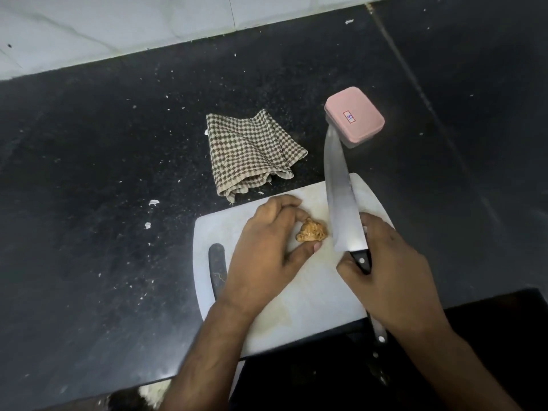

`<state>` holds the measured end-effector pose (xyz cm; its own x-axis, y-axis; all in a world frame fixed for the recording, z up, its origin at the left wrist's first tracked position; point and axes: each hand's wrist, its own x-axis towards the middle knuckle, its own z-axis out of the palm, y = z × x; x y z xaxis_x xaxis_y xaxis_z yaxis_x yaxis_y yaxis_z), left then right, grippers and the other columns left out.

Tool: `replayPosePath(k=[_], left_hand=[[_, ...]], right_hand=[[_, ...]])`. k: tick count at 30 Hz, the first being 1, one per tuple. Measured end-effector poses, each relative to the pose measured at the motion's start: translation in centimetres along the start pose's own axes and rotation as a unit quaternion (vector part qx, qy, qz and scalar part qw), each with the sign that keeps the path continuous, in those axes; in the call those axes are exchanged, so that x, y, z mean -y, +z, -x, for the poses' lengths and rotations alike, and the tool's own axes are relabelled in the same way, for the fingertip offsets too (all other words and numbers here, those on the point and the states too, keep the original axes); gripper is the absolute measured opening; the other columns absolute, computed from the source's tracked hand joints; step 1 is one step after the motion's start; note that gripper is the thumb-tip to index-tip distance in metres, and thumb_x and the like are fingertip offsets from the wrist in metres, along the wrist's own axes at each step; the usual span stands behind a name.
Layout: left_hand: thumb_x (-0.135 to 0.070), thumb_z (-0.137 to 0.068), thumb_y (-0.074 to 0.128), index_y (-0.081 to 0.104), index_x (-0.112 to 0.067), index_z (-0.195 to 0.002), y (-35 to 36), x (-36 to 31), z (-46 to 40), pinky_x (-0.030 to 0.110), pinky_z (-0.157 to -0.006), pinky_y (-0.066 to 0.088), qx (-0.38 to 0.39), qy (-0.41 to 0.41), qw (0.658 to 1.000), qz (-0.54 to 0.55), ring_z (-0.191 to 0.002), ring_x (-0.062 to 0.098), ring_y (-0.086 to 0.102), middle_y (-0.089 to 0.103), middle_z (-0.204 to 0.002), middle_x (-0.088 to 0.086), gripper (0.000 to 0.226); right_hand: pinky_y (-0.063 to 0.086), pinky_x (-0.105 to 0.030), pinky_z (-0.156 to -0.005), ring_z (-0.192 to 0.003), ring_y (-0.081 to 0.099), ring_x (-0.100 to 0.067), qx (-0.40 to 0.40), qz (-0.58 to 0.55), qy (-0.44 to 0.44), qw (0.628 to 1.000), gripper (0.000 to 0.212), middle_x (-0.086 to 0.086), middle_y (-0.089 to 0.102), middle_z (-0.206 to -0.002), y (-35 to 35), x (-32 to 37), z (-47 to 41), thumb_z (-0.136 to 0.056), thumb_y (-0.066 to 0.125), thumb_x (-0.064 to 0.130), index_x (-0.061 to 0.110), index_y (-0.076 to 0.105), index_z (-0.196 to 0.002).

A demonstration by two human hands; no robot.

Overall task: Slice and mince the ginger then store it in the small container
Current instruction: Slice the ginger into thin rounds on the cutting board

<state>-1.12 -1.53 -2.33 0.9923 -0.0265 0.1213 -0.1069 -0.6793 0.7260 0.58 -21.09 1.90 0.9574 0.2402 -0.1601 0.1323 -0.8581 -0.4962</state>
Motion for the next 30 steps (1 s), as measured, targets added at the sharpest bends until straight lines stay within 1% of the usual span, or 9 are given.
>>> replayPosePath(k=[2, 6, 12, 14, 17, 20, 22, 25, 30], left_hand=[[-0.043, -0.090, 0.071, 0.062, -0.020, -0.119, 0.1, 0.2, 0.1, 0.036, -0.103, 0.046, 0.002, 0.022, 0.999, -0.034, -0.124, 0.009, 0.050, 0.051, -0.134, -0.008, 0.038], [-0.041, -0.092, 0.070, 0.063, -0.017, -0.123, 0.3, 1.0, -0.3, 0.038, -0.100, 0.047, -0.012, 0.043, 0.998, -0.049, -0.120, 0.014, 0.053, 0.052, -0.131, -0.006, 0.040], [-0.028, -0.090, 0.069, 0.061, -0.019, -0.135, 0.7, 1.3, 0.6, 0.038, -0.099, 0.046, -0.021, 0.061, 0.997, -0.051, -0.114, 0.014, 0.050, 0.052, -0.122, -0.007, 0.047], [-0.030, -0.087, 0.066, 0.061, -0.022, -0.137, 0.5, 1.3, 0.7, 0.034, -0.100, 0.041, -0.015, 0.058, 0.996, -0.067, -0.111, 0.011, 0.047, 0.051, -0.118, -0.010, 0.051], [-0.040, -0.088, 0.062, 0.062, -0.027, -0.136, 0.0, 0.8, 0.5, 0.030, -0.092, 0.034, -0.010, 0.069, 0.994, -0.079, -0.106, 0.008, 0.045, 0.050, -0.113, -0.013, 0.050], [-0.049, -0.093, 0.067, 0.065, -0.033, -0.132, 0.3, 1.0, 0.3, 0.037, -0.096, 0.041, -0.014, 0.071, 0.996, -0.054, -0.107, 0.009, 0.047, 0.051, -0.110, -0.015, 0.042], [-0.046, -0.093, 0.070, 0.067, -0.035, -0.129, 0.4, 1.0, 0.4, 0.042, -0.098, 0.043, -0.015, 0.069, 0.997, -0.024, -0.107, 0.010, 0.048, 0.051, -0.106, -0.016, 0.038], [-0.039, -0.093, 0.071, 0.068, -0.035, -0.130, 0.3, 1.1, 1.0, 0.040, -0.098, 0.044, -0.019, 0.059, 0.998, 0.005, -0.106, 0.010, 0.049, 0.053, -0.103, -0.014, 0.038], [-0.034, -0.084, 0.074, 0.058, -0.028, -0.141, 0.0, 0.6, 2.9, 0.038, -0.106, 0.047, -0.032, 0.010, 0.996, 0.079, -0.112, 0.006, 0.059, 0.064, -0.110, -0.013, 0.059]], right_hand=[[0.051, -0.033, -0.066, -0.074, 0.053, -0.009, -0.012, 0.014, -0.011, 1.000, 0.051, 0.011, 0.053, -0.096, 0.4, -0.2, 0.2, -0.082, 0.061, 0.032, 0.023, 0.051, -0.131], [0.050, -0.033, -0.064, -0.074, 0.053, -0.012, -0.058, 0.025, -0.034, 0.997, 0.057, 0.009, 0.052, -0.095, 1.5, -0.6, 0.2, -0.083, 0.064, 0.030, 0.023, 0.050, -0.138], [0.047, -0.031, -0.066, -0.076, 0.053, -0.010, -0.085, 0.016, -0.064, 0.994, 0.050, 0.009, 0.052, -0.089, 2.6, -1.8, 0.9, -0.084, 0.064, 0.033, 0.031, 0.053, -0.133], [0.048, -0.031, -0.066, -0.077, 0.054, -0.009, -0.093, 0.010, -0.067, 0.993, 0.047, 0.009, 0.053, -0.089, 3.1, -1.8, 1.0, -0.084, 0.063, 0.035, 0.034, 0.054, -0.131], [0.040, -0.031, -0.064, -0.079, 0.053, -0.011, -0.127, 0.004, -0.064, 0.990, 0.046, 0.008, 0.053, -0.091, 3.5, -1.9, 1.4, -0.084, 0.061, 0.036, 0.031, 0.055, -0.129], [0.040, -0.032, -0.063, -0.083, 0.055, -0.018, -0.153, -0.004, -0.068, 0.986, 0.043, 0.005, 0.054, -0.090, 4.1, -2.1, 1.6, -0.083, 0.061, 0.035, 0.027, 0.058, -0.125], [0.043, -0.033, -0.064, -0.083, 0.056, -0.020, -0.171, -0.008, -0.070, 0.983, 0.042, 0.005, 0.055, -0.089, 4.2, -2.2, 1.9, -0.082, 0.058, 0.036, 0.024, 0.060, -0.122], [0.049, -0.035, -0.073, -0.090, 0.060, -0.022, -0.148, 0.005, -0.060, 0.987, 0.045, 0.003, 0.060, -0.098, 4.3, -2.2, 1.9, -0.085, 0.059, 0.041, 0.025, 0.058, -0.128], [0.048, -0.033, -0.071, -0.091, 0.061, -0.020, -0.153, 0.014, -0.060, 0.986, 0.049, 0.004, 0.061, -0.103, 4.7, -1.7, 3.4, -0.087, 0.058, 0.044, 0.026, 0.057, -0.132]])
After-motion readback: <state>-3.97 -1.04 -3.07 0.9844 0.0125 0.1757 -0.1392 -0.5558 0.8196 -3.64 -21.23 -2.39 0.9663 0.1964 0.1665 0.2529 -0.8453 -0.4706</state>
